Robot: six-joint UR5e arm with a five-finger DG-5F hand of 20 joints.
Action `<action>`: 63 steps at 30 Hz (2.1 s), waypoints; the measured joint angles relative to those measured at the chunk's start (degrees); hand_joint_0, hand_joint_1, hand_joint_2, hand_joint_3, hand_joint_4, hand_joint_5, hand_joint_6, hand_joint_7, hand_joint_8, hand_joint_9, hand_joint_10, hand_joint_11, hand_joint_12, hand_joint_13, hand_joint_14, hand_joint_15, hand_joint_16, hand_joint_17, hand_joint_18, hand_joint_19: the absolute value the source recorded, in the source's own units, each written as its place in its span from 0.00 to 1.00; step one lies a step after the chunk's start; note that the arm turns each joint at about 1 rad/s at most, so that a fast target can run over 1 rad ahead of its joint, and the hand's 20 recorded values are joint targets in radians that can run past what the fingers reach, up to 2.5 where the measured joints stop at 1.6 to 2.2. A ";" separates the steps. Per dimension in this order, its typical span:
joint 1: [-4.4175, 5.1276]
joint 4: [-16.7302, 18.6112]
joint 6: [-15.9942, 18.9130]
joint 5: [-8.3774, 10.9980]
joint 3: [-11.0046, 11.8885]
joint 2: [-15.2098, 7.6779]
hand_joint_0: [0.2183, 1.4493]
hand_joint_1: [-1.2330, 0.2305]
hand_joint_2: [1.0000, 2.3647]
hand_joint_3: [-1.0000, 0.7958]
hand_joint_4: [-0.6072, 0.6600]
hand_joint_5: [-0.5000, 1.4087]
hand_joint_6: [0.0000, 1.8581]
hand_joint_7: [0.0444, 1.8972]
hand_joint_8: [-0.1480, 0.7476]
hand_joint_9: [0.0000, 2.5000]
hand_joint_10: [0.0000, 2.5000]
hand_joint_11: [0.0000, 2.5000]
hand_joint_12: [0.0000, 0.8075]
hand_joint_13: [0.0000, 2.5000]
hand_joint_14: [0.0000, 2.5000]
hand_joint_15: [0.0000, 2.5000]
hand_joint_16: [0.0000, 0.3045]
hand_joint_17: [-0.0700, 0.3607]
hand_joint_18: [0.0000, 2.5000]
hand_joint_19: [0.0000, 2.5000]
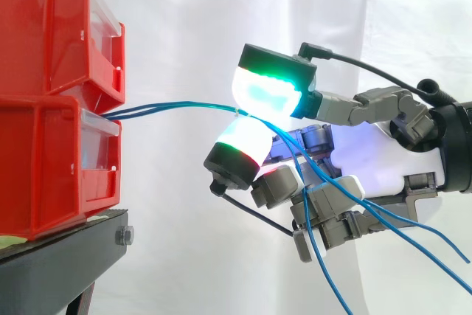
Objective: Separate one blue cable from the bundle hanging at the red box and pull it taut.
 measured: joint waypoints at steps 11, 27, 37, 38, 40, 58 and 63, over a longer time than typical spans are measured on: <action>-0.07 0.03 0.05 0.00 0.00 0.01 0.20 0.35 0.00 0.28 0.59 0.16 0.48 0.56 0.50 0.45 0.00 0.54 0.55 0.47 0.01 0.53 0.18 0.45 0.39 0.29; -0.11 0.05 0.03 0.00 0.00 0.00 0.35 0.28 0.01 0.43 0.50 0.16 0.48 0.65 0.47 0.44 0.01 0.55 0.48 0.46 0.01 0.54 0.16 0.41 0.37 0.31; -0.09 0.09 0.01 0.00 -0.01 -0.04 0.44 0.24 0.00 0.28 0.50 0.16 0.48 0.66 0.44 0.42 0.01 0.53 0.47 0.43 0.01 0.50 0.15 0.41 0.36 0.28; -0.09 0.08 0.01 0.00 -0.01 -0.03 0.44 0.23 0.00 0.28 0.50 0.16 0.48 0.66 0.44 0.42 0.01 0.53 0.47 0.43 0.01 0.50 0.15 0.40 0.36 0.28; -0.09 0.07 0.00 0.00 -0.02 -0.01 0.42 0.21 0.00 0.28 0.49 0.17 0.47 0.67 0.44 0.43 0.01 0.53 0.47 0.42 0.01 0.49 0.15 0.40 0.35 0.28; -0.09 0.16 0.00 0.09 -0.01 -0.02 0.18 0.24 0.00 0.28 0.56 0.18 0.47 0.60 0.50 0.44 0.00 0.52 0.55 0.41 0.01 0.46 0.18 0.45 0.35 0.27; -0.09 0.16 0.00 0.09 0.00 0.00 0.20 0.18 0.00 0.28 0.55 0.18 0.46 0.60 0.48 0.43 0.01 0.52 0.54 0.40 0.01 0.46 0.18 0.44 0.34 0.27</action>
